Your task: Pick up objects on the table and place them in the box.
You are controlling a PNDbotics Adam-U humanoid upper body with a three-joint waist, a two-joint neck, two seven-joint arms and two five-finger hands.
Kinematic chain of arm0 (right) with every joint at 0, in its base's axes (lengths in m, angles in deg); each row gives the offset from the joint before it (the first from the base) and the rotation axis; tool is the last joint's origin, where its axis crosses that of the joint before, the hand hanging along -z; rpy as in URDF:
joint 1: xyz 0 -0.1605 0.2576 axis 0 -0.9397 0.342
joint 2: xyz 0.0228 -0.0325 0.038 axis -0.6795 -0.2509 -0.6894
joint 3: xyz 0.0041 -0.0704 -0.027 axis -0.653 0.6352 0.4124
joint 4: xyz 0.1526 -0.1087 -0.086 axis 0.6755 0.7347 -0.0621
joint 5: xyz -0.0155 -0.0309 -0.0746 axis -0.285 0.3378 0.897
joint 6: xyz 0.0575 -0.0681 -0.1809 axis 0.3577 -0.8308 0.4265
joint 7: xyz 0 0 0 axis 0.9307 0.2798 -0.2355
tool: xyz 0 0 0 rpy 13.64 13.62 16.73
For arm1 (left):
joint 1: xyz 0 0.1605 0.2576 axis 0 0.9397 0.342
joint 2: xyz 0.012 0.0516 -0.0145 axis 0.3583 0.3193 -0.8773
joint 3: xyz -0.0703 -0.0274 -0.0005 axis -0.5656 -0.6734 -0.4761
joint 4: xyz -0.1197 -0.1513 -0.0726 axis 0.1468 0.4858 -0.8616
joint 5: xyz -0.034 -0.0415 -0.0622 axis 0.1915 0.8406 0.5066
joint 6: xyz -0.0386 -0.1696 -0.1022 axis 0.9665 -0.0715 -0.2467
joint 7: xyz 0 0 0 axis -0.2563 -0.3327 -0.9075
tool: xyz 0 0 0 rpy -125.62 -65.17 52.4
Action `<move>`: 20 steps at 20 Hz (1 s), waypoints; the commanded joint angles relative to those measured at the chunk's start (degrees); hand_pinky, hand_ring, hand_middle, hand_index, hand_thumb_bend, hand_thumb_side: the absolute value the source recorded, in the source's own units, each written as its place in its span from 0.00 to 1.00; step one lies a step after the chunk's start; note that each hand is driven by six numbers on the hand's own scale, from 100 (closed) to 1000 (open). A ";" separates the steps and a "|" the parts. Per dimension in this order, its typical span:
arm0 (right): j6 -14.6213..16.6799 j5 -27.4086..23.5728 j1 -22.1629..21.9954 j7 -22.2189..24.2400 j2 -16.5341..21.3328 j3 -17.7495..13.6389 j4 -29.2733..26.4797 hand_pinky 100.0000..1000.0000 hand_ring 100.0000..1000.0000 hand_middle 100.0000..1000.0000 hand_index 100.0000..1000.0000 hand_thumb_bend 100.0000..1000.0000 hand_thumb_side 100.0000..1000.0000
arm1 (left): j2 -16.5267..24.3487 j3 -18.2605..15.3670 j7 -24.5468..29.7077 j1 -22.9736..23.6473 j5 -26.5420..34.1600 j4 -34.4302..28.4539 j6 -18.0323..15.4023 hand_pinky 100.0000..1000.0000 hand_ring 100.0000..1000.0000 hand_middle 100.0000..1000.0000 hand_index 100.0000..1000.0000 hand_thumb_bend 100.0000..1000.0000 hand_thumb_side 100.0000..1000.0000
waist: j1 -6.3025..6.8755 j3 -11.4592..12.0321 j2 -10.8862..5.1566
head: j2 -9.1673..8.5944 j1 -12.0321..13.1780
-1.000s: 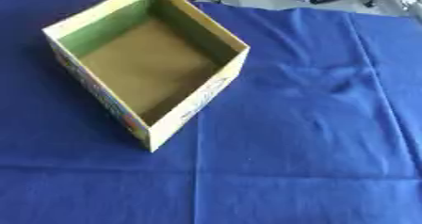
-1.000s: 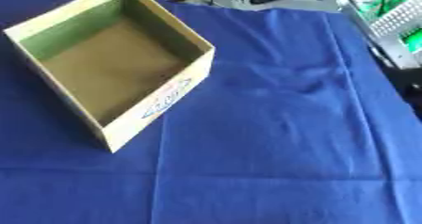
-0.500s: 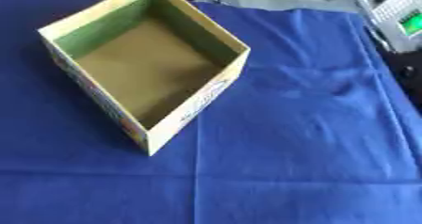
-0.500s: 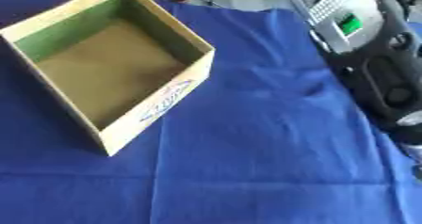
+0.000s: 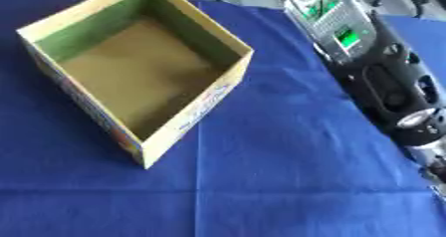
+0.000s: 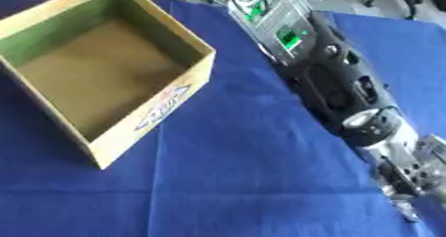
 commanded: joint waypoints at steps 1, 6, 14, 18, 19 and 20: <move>0.73 1.63 1.26 0.54 0.43 0.14 1.03 0.41 0.50 0.25 0.37 0.00 0.33 | -0.07 0.19 0.32 -0.62 0.19 -0.76 -0.09 0.22 0.38 0.50 0.61 0.00 0.92 | 0.31 0.28 -1.01 | -0.98 -1.03; 1.44 2.78 1.19 1.69 -0.86 1.14 2.08 0.41 0.50 0.25 0.37 0.00 0.34 | -0.51 0.29 0.56 -1.01 0.30 -0.76 -0.20 0.22 0.38 0.50 0.61 0.00 0.92 | 0.16 1.13 -0.14 | -1.23 -1.62; 2.84 7.25 0.71 5.08 -4.03 3.62 5.02 0.42 0.51 0.25 0.37 0.00 0.34 | -1.19 0.36 0.79 -1.54 0.50 -0.76 -0.27 0.22 0.38 0.50 0.61 0.00 0.92 | -0.17 2.42 0.79 | -1.60 -2.39; 3.74 8.87 0.74 6.93 -5.24 4.49 5.26 0.42 0.51 0.25 0.38 0.00 0.33 | -1.27 0.29 0.62 -1.70 0.55 -0.76 -0.28 0.22 0.38 0.50 0.61 0.00 0.92 | -0.35 2.46 0.93 | -1.47 -2.40; 3.92 9.19 0.72 7.31 -5.45 4.68 5.20 0.43 0.52 0.26 0.39 0.00 0.33 | -1.28 0.28 0.59 -1.77 0.56 -0.76 -0.30 0.22 0.38 0.50 0.61 0.00 0.92 | -0.39 2.48 0.95 | -1.42 -2.47; 4.13 9.58 0.67 7.91 -5.60 4.95 5.13 0.45 0.54 0.26 0.40 0.00 0.33 | -1.29 0.27 0.54 -1.81 0.56 -0.76 -0.31 0.22 0.38 0.50 0.61 0.00 0.92 | -0.42 2.46 0.97 | -1.30 -2.53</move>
